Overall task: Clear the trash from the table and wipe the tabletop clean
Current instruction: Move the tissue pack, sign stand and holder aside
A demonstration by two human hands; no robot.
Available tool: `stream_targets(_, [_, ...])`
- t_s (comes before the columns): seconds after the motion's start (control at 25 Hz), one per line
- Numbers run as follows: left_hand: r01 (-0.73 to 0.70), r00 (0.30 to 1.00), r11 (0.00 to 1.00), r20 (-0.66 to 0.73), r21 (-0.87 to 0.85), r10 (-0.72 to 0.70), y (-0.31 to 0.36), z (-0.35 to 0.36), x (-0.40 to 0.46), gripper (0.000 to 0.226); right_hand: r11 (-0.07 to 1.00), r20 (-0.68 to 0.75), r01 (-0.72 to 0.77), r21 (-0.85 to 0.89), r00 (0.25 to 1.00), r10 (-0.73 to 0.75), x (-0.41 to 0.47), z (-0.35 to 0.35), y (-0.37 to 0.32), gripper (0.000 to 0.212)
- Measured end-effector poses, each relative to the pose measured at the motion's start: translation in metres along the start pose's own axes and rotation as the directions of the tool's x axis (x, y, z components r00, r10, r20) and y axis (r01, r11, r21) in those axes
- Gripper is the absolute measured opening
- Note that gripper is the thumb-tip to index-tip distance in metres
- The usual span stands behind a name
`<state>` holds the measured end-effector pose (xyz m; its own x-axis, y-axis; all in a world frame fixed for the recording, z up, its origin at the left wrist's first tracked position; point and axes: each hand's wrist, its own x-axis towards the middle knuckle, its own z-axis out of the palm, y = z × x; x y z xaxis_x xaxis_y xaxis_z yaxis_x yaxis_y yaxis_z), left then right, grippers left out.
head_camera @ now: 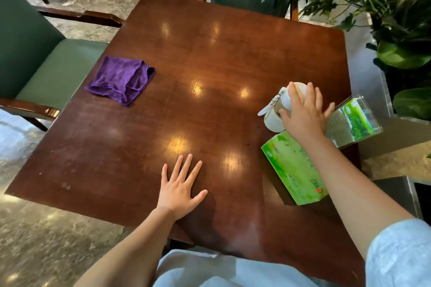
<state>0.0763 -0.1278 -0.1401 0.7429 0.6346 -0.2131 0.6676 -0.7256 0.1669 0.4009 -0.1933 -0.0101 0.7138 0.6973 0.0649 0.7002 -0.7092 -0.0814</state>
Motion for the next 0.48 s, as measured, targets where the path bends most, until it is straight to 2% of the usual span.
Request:
stream_targets(0.08, [0.009,0.993,1.0,0.119,0.015,-0.01,0.0,-0.009,0.003,0.078,0.998,-0.092,0.067,0.007,0.994,-0.066,-0.007,-0.005,-0.012,0.061])
stream_targets(0.2, [0.023,0.969,0.998,0.243,0.052,-0.035,0.007,-0.026,0.004,0.076,0.959,-0.183,0.269,0.085,0.951,-0.251,-0.033,-0.001,-0.044,0.048])
stream_targets(0.24, [0.031,0.965,0.999,0.26,0.033,-0.038,0.009,-0.033,0.005,0.076,0.943,-0.139,0.313,0.111,0.945,-0.297,-0.045,0.003,-0.055,0.044])
stream_targets(0.32, [0.057,0.971,0.997,0.235,-0.052,-0.044,0.012,-0.05,0.009,0.069,0.918,0.058,0.384,0.104,0.919,-0.391,-0.068,0.012,-0.075,0.037])
stream_targets(0.4, [0.072,0.992,0.995,0.11,-0.07,-0.064,0.015,-0.07,0.012,0.052,0.878,0.263,0.472,0.078,0.84,-0.475,-0.083,0.02,-0.092,0.034])
stream_targets(0.48, [0.09,0.996,0.996,0.01,-0.017,-0.09,0.015,-0.092,0.012,0.037,0.838,0.342,0.535,0.106,0.772,-0.536,-0.089,0.022,-0.107,0.035])
